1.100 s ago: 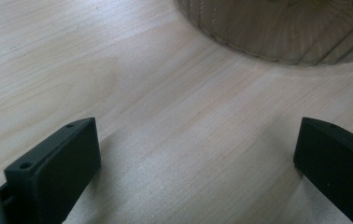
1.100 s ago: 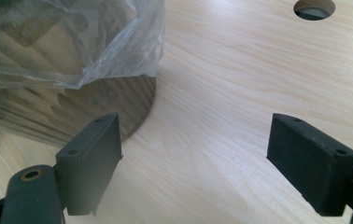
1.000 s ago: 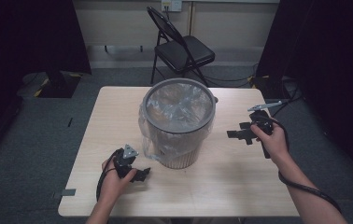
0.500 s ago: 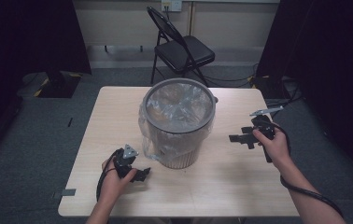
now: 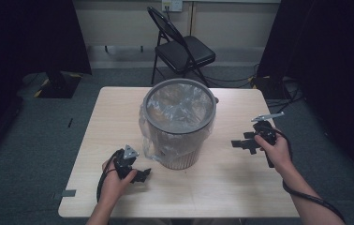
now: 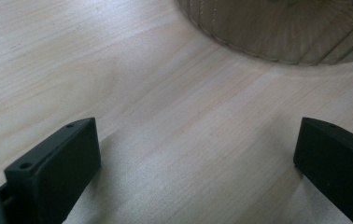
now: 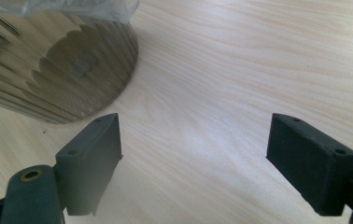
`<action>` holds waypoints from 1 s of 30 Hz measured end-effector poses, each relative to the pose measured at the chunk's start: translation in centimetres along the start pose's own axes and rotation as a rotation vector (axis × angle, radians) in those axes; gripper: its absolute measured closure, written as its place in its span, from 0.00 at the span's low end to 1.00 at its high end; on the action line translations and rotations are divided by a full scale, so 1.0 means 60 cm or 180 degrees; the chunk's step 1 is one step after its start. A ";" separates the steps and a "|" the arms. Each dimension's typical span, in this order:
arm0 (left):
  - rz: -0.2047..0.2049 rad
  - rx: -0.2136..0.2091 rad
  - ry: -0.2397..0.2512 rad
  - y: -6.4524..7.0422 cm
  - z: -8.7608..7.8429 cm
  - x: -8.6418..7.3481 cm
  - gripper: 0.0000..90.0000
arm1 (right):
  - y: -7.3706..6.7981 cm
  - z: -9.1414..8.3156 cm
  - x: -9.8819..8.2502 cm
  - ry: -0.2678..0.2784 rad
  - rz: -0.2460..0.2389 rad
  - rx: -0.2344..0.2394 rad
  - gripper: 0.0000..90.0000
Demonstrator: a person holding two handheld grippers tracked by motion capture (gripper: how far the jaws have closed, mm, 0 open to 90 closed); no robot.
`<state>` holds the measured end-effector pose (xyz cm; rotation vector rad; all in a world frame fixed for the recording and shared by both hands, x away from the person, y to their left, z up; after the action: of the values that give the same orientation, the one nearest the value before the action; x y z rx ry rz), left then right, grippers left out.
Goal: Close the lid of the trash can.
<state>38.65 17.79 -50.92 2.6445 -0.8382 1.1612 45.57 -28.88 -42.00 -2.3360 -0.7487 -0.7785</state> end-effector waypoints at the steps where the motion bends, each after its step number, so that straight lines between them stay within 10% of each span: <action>1: 0.0006 0.0003 -0.0004 0.000 0.000 0.000 0.00 | 0.001 0.000 -0.002 -0.0008 -0.0003 -0.0002 0.19; 30: -0.0002 0.0001 0.0000 0.000 0.000 0.000 0.00 | 0.029 0.004 -0.058 -0.0039 0.0098 -0.0098 0.20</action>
<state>38.65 17.79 -50.92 2.6447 -0.8374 1.1613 44.44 -31.09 -45.02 -2.3761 -0.7091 -0.7682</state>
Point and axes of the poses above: each handheld gripper's, and its own axes: z roughly forward along the jaws, x roughly out of its top, y roughly to its right, the point moved 1 cm from there along z, roughly forward along the jaws, and after that the axes turned 8 degrees about x, right-handed, at the moved point
